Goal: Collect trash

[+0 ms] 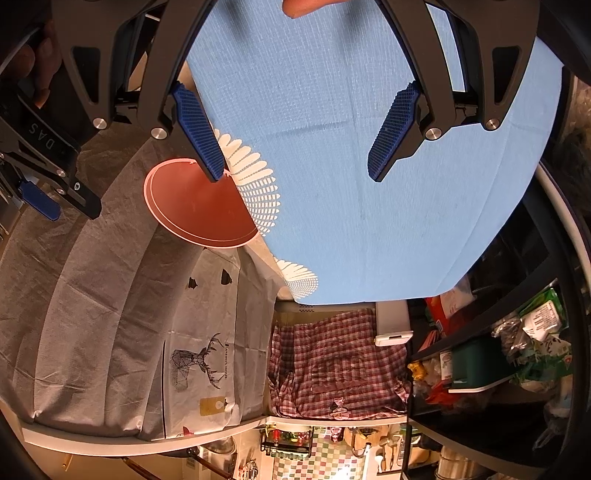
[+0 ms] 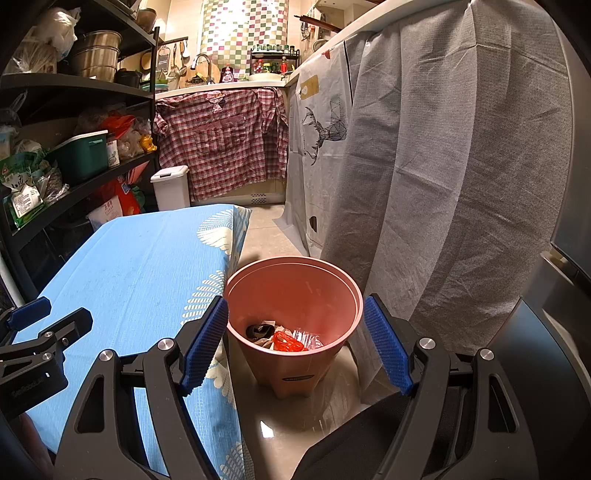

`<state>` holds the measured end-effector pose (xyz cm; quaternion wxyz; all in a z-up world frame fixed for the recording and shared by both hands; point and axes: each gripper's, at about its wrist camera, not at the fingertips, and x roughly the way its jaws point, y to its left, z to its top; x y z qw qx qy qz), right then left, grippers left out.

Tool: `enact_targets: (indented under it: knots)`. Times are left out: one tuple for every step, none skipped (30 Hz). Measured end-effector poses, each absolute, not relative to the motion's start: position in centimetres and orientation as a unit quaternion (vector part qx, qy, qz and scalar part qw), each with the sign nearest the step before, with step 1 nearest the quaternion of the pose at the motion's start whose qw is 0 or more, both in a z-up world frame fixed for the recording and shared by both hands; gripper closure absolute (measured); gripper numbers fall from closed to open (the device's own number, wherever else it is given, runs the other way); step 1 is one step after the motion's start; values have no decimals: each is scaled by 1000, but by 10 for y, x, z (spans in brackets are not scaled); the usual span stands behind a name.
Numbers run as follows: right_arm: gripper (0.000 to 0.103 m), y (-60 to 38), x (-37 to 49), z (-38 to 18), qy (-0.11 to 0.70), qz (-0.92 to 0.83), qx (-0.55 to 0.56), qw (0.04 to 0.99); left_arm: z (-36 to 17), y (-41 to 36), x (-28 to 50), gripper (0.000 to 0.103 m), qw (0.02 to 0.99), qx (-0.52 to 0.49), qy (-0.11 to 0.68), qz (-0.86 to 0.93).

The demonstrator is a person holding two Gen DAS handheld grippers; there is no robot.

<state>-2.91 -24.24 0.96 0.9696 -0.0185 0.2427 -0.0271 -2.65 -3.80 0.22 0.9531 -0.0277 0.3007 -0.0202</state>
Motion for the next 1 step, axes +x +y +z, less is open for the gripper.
enact_targets:
  knots:
    - [28,-242,-29,10,243,-27,-19,970,2,-38,-27,25,953,-27,301,-20]
